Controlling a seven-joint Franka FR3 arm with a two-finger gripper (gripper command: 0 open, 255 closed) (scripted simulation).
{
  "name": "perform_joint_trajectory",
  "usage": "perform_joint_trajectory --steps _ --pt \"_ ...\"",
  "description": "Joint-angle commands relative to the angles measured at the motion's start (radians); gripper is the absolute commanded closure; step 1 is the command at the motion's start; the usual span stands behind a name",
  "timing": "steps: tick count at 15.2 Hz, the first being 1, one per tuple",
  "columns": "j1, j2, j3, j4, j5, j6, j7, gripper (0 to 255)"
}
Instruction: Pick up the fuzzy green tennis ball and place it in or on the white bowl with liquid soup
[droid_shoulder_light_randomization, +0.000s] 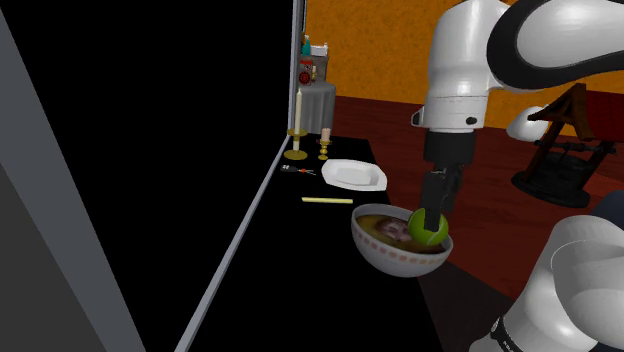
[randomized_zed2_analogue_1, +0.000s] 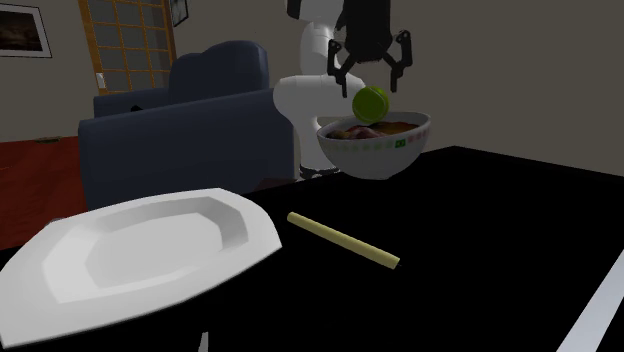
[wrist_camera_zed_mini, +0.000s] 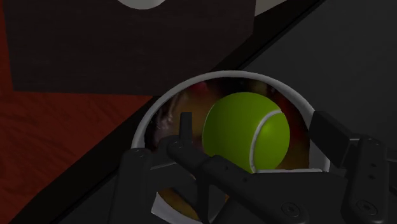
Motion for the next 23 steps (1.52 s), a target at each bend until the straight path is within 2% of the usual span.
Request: perform_joint_trajectory --steps 1,10,11,20,23 --pt "0.003 -0.005 0.007 -0.026 0.007 0.021 0.001 0" --pt "0.005 -0.012 0.012 -0.050 0.011 0.038 0.001 0" --pt "0.005 -0.012 0.012 -0.050 0.011 0.038 0.001 255" --pt "0.005 -0.012 0.012 -0.050 0.011 0.038 0.001 255" --pt "0.004 -0.010 0.007 -0.009 0.007 0.000 0.007 255"
